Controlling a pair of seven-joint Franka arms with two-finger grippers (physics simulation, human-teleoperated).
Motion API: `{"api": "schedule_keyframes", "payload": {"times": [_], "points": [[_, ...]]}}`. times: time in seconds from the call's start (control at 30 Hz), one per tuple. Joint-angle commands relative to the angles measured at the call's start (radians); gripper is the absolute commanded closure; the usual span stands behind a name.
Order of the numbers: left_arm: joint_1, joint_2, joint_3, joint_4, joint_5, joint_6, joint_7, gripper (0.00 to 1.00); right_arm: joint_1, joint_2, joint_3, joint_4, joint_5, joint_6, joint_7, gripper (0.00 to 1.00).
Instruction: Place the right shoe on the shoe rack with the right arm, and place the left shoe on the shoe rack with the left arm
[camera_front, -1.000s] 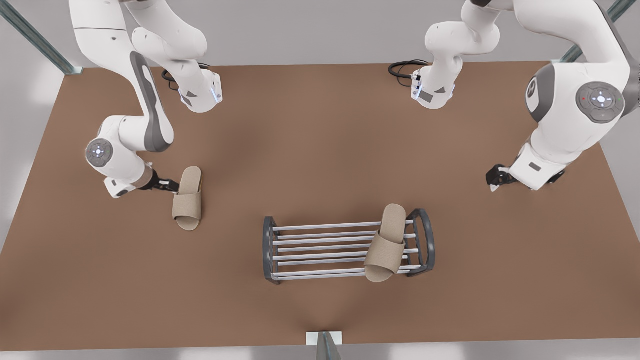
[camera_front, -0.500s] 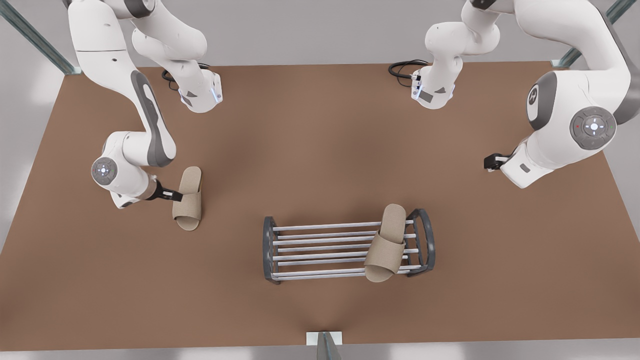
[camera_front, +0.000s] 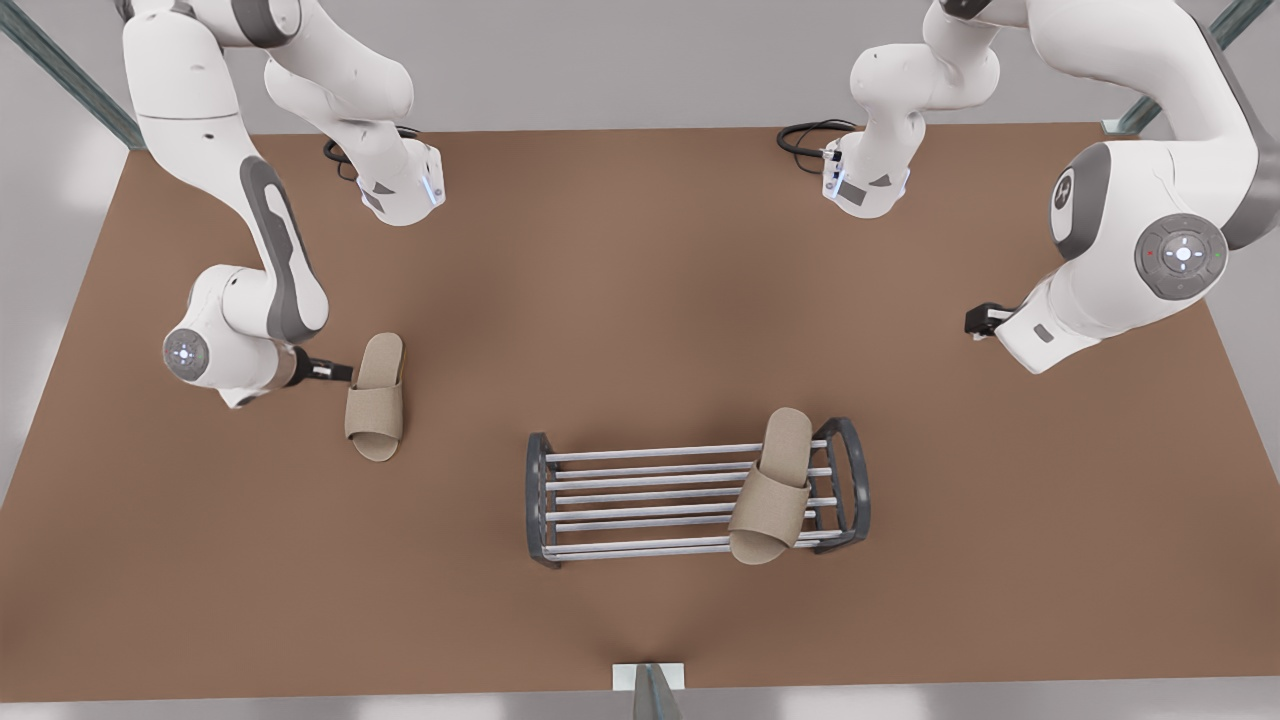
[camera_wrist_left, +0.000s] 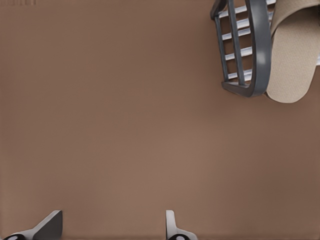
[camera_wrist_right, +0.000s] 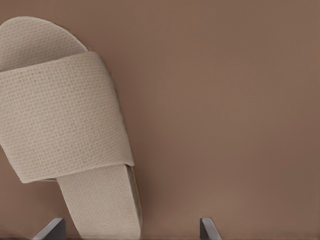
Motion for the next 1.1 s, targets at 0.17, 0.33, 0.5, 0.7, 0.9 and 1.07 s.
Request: {"api": "schedule_keyframes", "payload": {"times": [0.17,0.33,0.5,0.7,0.9,1.07], "points": [[0.001,0.0,0.0,0.0,0.0,0.0,0.039,0.0,-0.003,0.007,-0.001,-0.091,0.002,0.184,-0.301,0.0],[0.0,-0.002,0.0,0.0,0.0,-0.003,0.041,0.0,-0.001,0.006,0.004,-0.148,0.072,0.299,-0.392,0.0],[0.0,-0.002,0.0,0.0,0.0,-0.007,0.041,0.0,-0.003,0.007,0.002,-0.128,0.071,0.335,-0.395,0.0],[-0.003,-0.002,0.0,0.0,0.0,-0.008,0.041,0.0,0.008,0.021,0.008,-0.125,0.072,0.372,-0.393,0.0],[-0.006,-0.004,0.0,0.0,0.0,-0.01,0.041,0.0,0.011,0.049,0.008,-0.118,0.072,0.392,-0.392,0.0],[-0.006,-0.002,0.0,0.0,0.0,-0.008,0.042,0.0,0.004,0.069,0.008,-0.12,0.074,0.408,-0.393,0.0]]}}
